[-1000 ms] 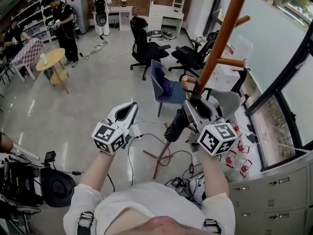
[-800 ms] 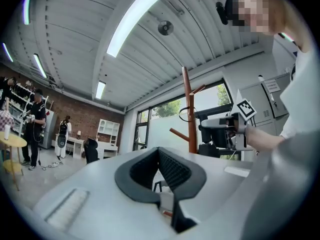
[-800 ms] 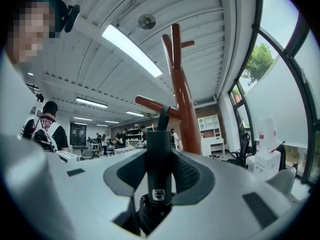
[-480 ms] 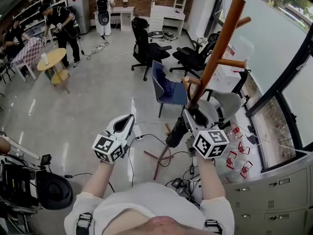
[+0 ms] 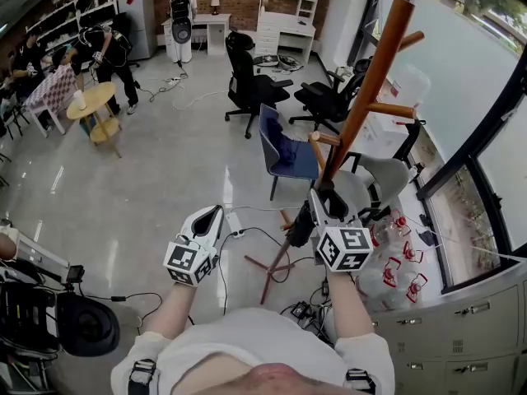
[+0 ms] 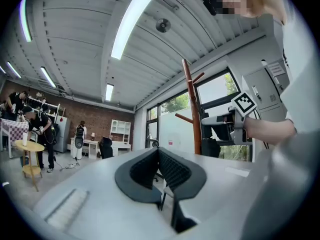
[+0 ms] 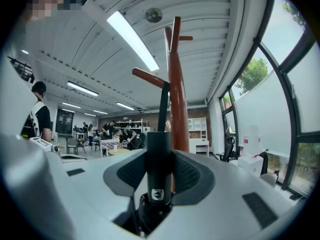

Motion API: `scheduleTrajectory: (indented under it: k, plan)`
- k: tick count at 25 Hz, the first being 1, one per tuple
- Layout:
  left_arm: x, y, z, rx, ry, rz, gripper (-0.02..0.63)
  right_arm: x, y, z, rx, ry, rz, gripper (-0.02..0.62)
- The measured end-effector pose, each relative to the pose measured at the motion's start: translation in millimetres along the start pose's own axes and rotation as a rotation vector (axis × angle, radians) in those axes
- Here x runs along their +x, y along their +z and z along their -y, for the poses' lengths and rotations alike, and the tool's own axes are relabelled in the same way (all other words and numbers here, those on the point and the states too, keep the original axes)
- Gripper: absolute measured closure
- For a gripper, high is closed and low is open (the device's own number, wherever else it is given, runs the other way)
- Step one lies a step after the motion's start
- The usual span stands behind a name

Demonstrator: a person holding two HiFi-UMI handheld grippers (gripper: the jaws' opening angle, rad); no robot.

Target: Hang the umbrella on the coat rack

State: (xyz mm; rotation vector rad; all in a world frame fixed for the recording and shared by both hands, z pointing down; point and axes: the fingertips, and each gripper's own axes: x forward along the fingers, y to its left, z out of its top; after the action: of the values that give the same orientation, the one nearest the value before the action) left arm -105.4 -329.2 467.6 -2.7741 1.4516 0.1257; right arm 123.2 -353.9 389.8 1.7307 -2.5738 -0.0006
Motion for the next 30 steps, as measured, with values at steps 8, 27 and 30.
scheduleTrajectory:
  k: [8, 27, 30]
  plan:
    - [-9, -10, -1, -0.011, 0.03, -0.019, 0.595, -8, -5, 2, -0.05, -0.053, 0.035, 0.44]
    - [-28, -31, 11, -0.077, 0.081, -0.014, 0.595, -49, -75, -23, -0.02, -0.067, -0.001, 0.47]
    - [-30, -36, 19, -0.087, 0.09, -0.015, 0.595, -56, -85, -24, -0.009, -0.073, -0.012, 0.551]
